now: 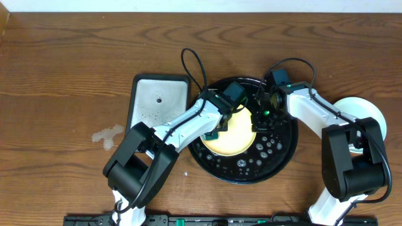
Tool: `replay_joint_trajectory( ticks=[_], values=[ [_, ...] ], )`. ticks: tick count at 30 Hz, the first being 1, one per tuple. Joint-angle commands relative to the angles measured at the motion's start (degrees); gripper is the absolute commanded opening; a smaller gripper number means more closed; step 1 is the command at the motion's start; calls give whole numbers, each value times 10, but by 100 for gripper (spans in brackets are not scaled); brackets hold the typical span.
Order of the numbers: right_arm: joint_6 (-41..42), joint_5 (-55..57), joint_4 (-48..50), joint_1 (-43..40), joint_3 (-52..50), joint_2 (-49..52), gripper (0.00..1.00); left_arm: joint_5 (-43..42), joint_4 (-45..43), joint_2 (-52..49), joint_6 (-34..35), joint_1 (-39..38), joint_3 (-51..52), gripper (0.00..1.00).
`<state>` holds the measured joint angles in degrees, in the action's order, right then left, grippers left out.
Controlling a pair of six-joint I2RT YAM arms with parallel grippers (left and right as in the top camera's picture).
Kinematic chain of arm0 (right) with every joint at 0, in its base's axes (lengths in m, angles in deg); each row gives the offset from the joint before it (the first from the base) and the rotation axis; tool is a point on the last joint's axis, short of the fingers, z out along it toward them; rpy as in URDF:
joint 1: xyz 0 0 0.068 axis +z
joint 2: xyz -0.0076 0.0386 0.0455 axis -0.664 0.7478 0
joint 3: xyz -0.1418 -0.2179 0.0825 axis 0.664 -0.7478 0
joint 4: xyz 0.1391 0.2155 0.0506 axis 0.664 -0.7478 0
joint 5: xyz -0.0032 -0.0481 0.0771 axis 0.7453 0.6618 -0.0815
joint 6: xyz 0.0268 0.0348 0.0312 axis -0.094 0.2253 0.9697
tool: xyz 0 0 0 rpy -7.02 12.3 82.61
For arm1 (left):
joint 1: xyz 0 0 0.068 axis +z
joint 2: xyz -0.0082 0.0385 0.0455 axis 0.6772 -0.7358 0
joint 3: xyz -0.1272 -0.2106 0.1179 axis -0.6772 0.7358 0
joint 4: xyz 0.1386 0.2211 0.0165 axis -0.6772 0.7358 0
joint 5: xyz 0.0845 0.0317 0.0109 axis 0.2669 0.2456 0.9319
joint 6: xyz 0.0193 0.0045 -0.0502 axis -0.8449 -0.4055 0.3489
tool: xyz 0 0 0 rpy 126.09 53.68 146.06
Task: Clean dirty plates on tray and stack at the side
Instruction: 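Scrub the yellow plate with the sponge while right gripper holds rim, then return the sponge to the soapy tray with the left gripper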
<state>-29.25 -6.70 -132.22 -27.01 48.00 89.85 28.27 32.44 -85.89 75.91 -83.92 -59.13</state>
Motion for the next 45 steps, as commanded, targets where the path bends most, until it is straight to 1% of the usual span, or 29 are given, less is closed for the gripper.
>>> replay_joint_trajectory(
  ticks=[1,6,9,14,17,18,21,23,26,27,28,31,33,36,37,38,42,45],
  values=[
    [-3,50,0,-10,-6,11,1,97,14,0,-5,16,-9,7],
    [-3,50,-1,-10,-6,11,1,-13,14,61,-6,14,-36,8],
    [-23,50,-3,-10,-6,11,1,-84,17,128,-34,22,-37,8],
    [-61,50,0,-10,-6,11,1,-87,83,204,-71,63,-37,8],
    [-74,49,5,-10,-6,11,5,-87,120,217,-99,107,-34,8],
    [-74,47,6,-10,-6,11,1,-87,129,216,-106,124,-30,8],
    [-72,41,2,-10,-5,8,1,-86,129,214,-119,169,-2,8],
    [-52,58,2,-10,-5,-5,1,-85,121,213,-119,198,22,9],
    [-28,114,-3,-3,-5,-60,1,-86,85,212,-129,252,72,17],
    [-28,130,-5,1,-5,-78,1,-86,78,212,-130,262,82,23],
    [-28,169,-10,11,-5,-118,1,-86,72,212,-130,282,95,29],
    [-28,231,-16,30,-5,-176,1,-116,74,215,-156,299,94,31],
    [-28,287,-22,46,-5,-211,1,-151,74,224,-170,306,91,36],
    [-30,345,-29,71,-5,-253,1,-174,74,252,-170,307,89,42],
    [-30,345,-30,80,-5,-264,1,-176,74,264,-170,307,89,46],
    [-31,321,-30,87,-5,-273,1,-179,75,289,-170,307,89,53],
    [-50,197,-31,69,-8,-259,2,-182,82,352,-170,307,89,72],
    [-70,124,-26,34,-9,-223,6,-182,91,389,-170,307,89,77]
  ],
)
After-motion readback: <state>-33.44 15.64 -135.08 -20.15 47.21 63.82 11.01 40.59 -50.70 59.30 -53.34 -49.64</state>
